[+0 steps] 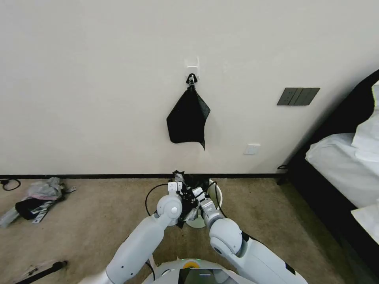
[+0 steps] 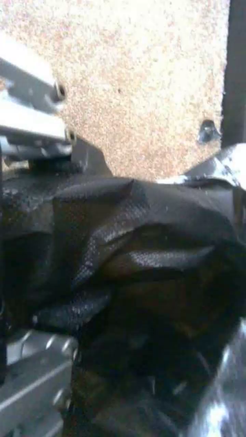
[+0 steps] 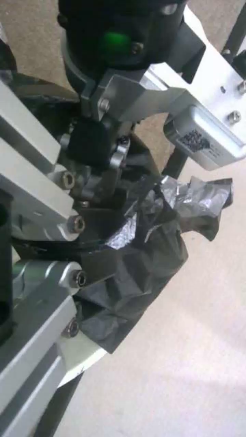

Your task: Place a trash bag onto the trash bin.

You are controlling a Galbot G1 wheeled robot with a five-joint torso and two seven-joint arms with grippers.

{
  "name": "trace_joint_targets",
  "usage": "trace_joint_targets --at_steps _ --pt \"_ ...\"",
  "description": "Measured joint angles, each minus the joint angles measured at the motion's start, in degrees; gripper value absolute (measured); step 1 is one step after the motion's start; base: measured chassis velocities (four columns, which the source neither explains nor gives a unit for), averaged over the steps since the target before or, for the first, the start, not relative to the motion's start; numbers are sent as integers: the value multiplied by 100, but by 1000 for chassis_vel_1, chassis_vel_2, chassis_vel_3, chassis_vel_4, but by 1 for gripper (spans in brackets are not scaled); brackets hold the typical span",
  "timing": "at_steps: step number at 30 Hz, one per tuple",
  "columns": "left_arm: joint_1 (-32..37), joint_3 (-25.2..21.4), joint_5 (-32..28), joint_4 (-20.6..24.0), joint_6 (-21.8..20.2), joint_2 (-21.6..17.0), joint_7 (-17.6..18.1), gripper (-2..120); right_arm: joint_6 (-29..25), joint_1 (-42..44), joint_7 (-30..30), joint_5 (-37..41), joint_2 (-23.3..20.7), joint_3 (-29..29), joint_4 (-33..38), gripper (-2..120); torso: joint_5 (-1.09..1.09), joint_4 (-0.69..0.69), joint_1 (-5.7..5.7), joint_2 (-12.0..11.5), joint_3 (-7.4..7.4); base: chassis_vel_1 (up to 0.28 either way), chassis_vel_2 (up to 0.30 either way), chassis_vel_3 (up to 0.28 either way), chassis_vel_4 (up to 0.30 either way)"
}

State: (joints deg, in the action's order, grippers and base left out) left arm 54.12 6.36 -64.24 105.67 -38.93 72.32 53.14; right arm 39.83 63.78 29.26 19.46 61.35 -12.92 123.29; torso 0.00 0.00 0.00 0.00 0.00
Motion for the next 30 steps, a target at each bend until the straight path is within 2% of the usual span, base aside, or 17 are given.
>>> trace_joint_targets --at_steps 6,7,11,13,22,30 --pt "21 -41 -6 -16 12 4 3 27 0 12 6 32 -6 20 6 0 0 0 0 0 0 0 0 0 0" --pt "34 -56 -7 -22 23 14 -5 19 0 13 8 38 -9 22 8 0 0 0 0 0 0 0 0 0 0" --pt "49 -76 -7 -23 36 18 -19 12 0 21 9 42 -14 22 9 0 0 0 0 0 0 0 0 0 0" --pt "62 -93 -15 -23 49 21 -31 3 0 33 9 45 -14 23 10 0 -1 0 0 0 0 0 0 0 0" --pt "154 -167 -2 7 151 11 -69 1 -25 71 13 58 -9 49 19 0 0 -1 0 0 -1 0 0 0 0" --pt "341 -311 82 195 431 -157 -323 1 -292 109 80 308 -68 261 189 0 0 0 0 0 -1 0 0 0 0"
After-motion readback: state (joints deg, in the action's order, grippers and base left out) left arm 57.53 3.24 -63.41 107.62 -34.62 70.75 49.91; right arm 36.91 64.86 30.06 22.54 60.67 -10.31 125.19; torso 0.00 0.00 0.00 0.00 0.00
